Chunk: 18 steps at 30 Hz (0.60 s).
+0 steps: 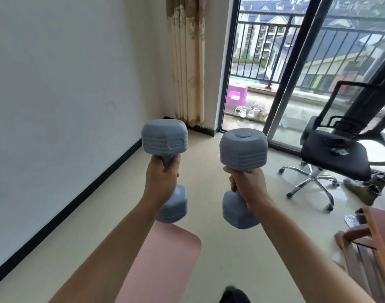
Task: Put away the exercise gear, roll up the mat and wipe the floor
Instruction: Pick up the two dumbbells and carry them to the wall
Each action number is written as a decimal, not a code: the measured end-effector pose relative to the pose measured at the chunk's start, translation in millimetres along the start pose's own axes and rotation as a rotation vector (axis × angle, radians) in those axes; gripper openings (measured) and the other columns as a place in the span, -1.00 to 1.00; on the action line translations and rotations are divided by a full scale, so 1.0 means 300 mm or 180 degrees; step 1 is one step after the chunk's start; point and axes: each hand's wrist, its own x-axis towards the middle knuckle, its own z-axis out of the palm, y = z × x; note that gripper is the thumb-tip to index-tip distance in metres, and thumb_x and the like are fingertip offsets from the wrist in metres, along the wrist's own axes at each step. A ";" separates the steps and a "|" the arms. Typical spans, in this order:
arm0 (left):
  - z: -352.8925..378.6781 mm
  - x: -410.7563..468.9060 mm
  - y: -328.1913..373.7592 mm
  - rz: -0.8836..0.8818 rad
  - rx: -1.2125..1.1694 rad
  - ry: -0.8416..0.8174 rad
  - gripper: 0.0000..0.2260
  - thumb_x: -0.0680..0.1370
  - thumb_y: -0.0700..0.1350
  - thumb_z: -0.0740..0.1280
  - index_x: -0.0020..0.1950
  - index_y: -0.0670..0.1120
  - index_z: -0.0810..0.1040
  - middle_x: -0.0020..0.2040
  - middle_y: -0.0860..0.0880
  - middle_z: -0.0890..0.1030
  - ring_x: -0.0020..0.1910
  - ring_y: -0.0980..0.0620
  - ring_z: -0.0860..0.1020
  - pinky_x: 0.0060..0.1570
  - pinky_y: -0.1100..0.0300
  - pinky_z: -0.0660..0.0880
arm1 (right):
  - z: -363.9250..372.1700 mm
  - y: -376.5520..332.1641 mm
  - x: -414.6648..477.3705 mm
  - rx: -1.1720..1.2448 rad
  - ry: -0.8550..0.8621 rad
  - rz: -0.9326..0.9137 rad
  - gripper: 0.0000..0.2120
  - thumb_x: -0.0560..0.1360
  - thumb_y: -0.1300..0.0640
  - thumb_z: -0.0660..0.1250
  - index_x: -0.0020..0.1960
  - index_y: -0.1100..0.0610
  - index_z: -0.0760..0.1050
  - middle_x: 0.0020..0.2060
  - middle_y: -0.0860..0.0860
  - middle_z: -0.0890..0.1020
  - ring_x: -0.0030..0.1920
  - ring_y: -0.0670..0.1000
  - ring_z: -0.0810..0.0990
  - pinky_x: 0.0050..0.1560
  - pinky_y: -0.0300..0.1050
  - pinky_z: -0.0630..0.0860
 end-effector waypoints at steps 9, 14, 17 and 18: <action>0.467 0.666 -0.094 -0.0254 0.0098 0.0229 -0.71 0.60 0.02 0.30 -0.03 -0.23 0.46 -0.31 -0.04 0.52 -0.35 0.07 0.52 -0.22 0.06 0.55 | -0.018 -0.011 0.882 0.0095 -0.0439 0.0233 -0.82 0.43 0.21 0.40 -0.28 0.19 0.44 -0.41 0.17 0.43 -0.39 0.07 0.37 -0.35 -0.07 0.35; 0.582 0.974 -0.079 -0.0464 0.0127 0.0372 -0.74 0.60 0.01 0.31 -0.05 -0.19 0.45 -0.29 -0.04 0.52 -0.33 0.02 0.52 -0.23 0.09 0.54 | 0.035 -0.106 1.298 0.0020 -0.0640 0.0370 -0.75 0.45 0.14 0.40 -0.30 0.20 0.40 -0.45 0.14 0.45 -0.45 0.03 0.39 -0.35 -0.09 0.37; 0.625 1.172 -0.103 -0.0550 0.0091 0.0539 -0.72 0.60 0.00 0.32 -0.06 -0.23 0.44 -0.32 -0.05 0.52 -0.33 0.00 0.50 -0.22 0.03 0.52 | 0.103 -0.149 1.524 -0.0026 -0.0811 0.0417 -0.74 0.45 0.12 0.40 -0.31 0.17 0.40 -0.45 0.11 0.47 -0.47 0.01 0.41 -0.33 -0.09 0.39; 0.640 1.238 -0.119 -0.0562 0.0101 0.0581 -0.71 0.60 0.00 0.32 -0.06 -0.23 0.44 -0.32 -0.05 0.51 -0.33 0.01 0.50 -0.22 0.04 0.51 | 0.131 -0.155 1.598 -0.0029 -0.0857 0.0420 -0.75 0.45 0.12 0.40 -0.30 0.17 0.40 -0.45 0.12 0.47 -0.47 0.01 0.40 -0.33 -0.10 0.39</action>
